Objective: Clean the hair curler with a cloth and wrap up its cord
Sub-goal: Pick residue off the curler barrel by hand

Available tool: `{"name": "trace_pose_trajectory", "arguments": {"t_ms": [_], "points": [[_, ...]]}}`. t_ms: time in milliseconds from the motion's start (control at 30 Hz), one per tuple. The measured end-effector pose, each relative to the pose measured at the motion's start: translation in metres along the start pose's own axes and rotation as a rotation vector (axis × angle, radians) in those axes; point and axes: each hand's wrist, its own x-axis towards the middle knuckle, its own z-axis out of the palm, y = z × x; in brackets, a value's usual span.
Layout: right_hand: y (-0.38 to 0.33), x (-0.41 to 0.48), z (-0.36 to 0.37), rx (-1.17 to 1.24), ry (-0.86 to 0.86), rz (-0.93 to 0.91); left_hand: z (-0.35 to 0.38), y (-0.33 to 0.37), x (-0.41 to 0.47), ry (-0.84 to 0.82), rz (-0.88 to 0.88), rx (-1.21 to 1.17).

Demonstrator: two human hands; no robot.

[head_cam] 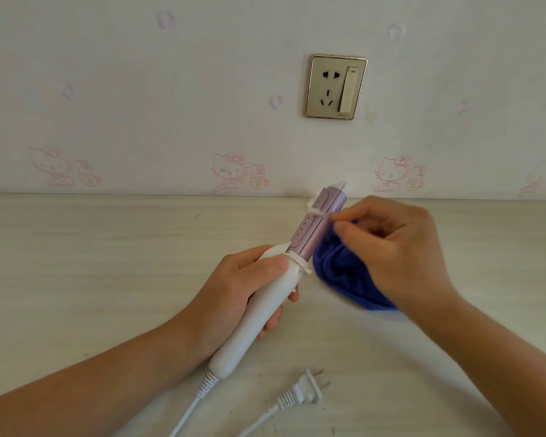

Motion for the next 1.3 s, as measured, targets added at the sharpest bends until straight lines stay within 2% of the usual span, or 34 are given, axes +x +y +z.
{"name": "trace_pose_trajectory", "arguments": {"t_ms": [67,100,200,267,400,467,600,733,933,1100,1300], "points": [[0.004,0.009,-0.007,0.005,0.09,0.04,0.001,0.0,-0.001,-0.005,0.006,0.013],[0.004,0.008,-0.005,0.013,0.081,0.036,0.001,0.0,-0.001,0.004,0.009,0.013],[-0.005,-0.015,0.013,0.065,-0.142,-0.025,0.002,0.001,0.004,0.048,0.011,-0.024],[-0.007,-0.02,0.017,0.056,-0.198,-0.041,0.004,0.001,0.005,0.048,0.011,-0.034],[0.002,0.006,-0.004,0.005,0.057,0.034,0.005,-0.002,0.005,-0.036,0.016,0.004],[0.002,0.004,-0.003,0.016,0.046,0.017,0.004,-0.003,0.004,-0.038,0.014,0.009],[-0.007,-0.014,0.012,0.037,-0.119,-0.033,0.004,0.0,0.006,-0.001,-0.008,-0.04],[0.0,0.005,-0.006,-0.003,0.052,0.03,0.007,0.005,0.011,-0.055,-0.137,-0.313],[-0.007,-0.014,0.013,0.008,-0.134,-0.003,0.002,0.0,0.0,-0.031,-0.014,-0.075],[0.0,0.01,-0.011,-0.02,0.095,0.045,0.004,-0.002,0.002,-0.027,0.026,0.019],[0.004,0.012,-0.016,0.03,0.147,0.064,0.005,-0.003,0.001,0.018,0.013,0.042]]}}
